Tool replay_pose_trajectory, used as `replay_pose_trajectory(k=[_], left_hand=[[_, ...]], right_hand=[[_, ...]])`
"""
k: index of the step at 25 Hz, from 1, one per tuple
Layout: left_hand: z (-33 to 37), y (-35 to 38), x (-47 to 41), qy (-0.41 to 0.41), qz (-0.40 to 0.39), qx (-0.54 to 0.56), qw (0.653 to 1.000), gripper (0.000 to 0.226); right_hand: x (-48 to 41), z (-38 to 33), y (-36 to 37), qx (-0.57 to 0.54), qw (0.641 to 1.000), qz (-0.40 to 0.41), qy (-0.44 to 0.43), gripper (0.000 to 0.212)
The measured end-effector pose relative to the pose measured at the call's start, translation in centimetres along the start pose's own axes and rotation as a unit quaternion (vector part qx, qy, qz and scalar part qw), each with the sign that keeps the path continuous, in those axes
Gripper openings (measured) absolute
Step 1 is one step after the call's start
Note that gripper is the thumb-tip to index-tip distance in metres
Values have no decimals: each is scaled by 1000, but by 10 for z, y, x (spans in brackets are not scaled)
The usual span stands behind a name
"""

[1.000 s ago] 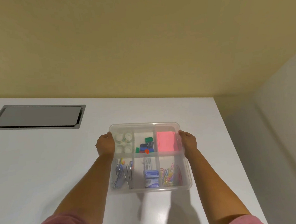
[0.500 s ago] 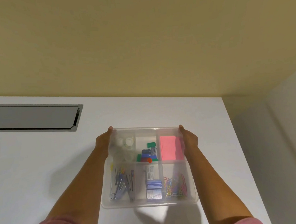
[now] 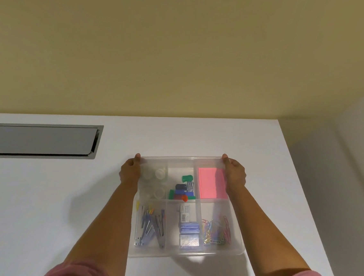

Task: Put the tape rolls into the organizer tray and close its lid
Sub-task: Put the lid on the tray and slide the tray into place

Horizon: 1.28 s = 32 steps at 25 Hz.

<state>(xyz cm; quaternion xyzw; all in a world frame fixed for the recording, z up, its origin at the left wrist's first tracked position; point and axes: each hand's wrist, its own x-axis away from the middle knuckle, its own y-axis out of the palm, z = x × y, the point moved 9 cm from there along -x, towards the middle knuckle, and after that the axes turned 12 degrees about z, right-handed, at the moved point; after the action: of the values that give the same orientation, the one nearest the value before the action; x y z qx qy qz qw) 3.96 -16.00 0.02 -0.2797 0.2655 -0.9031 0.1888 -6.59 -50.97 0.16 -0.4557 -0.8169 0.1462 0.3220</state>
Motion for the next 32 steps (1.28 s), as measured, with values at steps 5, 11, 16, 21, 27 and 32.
replay_pose_trajectory(k=[5, 11, 16, 21, 27, 32], left_hand=[[8, -2, 8, 81, 43, -7, 996, 40], [25, 18, 44, 385, 29, -227, 894, 68], [3, 53, 83, 401, -99, -350, 841, 134], [-10, 57, 100, 395, -123, -398, 819, 132], [-9, 57, 103, 398, -130, -406, 812, 132], [-5, 56, 108, 403, -131, -407, 809, 146]], right_hand=[[5, -7, -2, 46, 997, 18, -52, 41], [39, -29, 13, 233, 911, 18, -341, 53], [76, -9, 42, 359, 834, -96, -408, 118], [97, 6, 53, 399, 808, -148, -407, 128], [102, 7, 53, 408, 800, -150, -413, 114], [106, 3, 48, 407, 803, -150, -409, 130]])
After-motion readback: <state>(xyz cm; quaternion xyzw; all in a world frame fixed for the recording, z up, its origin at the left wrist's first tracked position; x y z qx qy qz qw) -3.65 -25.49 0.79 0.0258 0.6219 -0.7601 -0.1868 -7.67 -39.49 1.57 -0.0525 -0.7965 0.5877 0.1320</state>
